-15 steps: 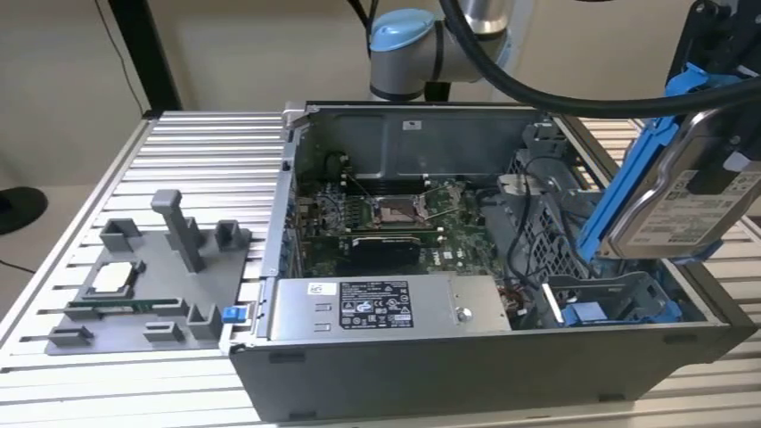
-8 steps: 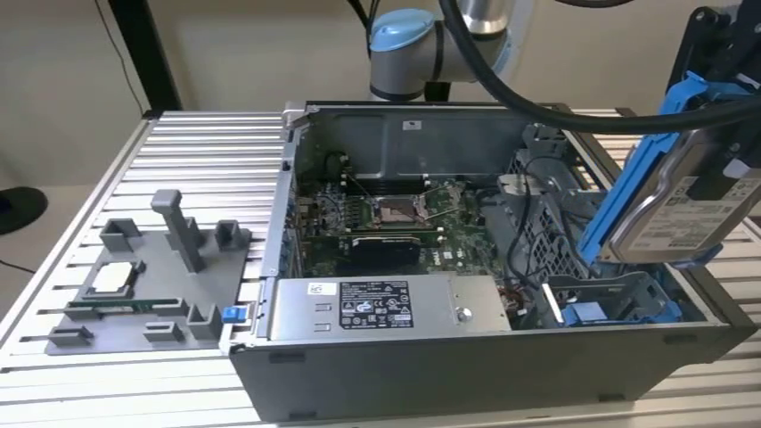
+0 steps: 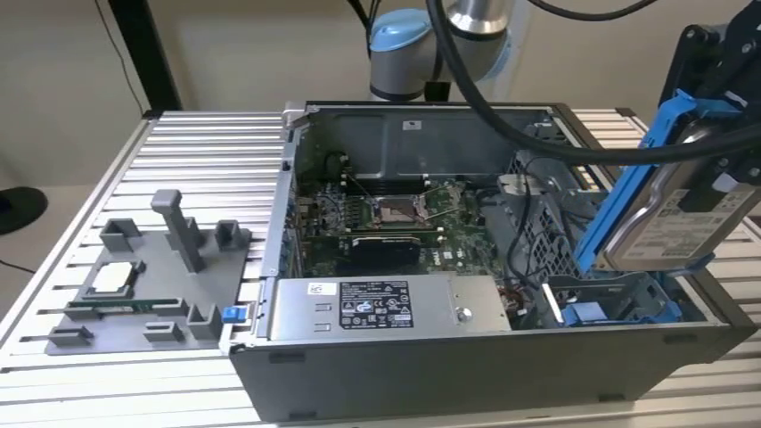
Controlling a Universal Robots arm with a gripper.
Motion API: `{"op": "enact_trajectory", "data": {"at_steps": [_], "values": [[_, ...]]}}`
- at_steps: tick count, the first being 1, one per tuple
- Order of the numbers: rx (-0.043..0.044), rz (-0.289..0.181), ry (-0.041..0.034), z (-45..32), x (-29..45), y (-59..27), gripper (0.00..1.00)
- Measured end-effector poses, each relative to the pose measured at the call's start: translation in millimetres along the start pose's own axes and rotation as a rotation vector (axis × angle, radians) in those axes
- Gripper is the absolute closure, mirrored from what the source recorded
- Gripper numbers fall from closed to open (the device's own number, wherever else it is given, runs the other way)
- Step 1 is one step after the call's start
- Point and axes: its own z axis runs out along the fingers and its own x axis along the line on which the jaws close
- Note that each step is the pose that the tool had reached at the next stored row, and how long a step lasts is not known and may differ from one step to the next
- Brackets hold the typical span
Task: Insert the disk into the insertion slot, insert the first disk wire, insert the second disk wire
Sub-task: 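Insert the disk into the insertion slot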
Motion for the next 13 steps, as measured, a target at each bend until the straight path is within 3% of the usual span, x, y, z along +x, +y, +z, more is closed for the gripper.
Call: {"op": "enact_trajectory", "data": {"at_steps": [13], "values": [[-0.0002,0.000,0.0000,23.6,-1.2,-4.2,1.00]]}}
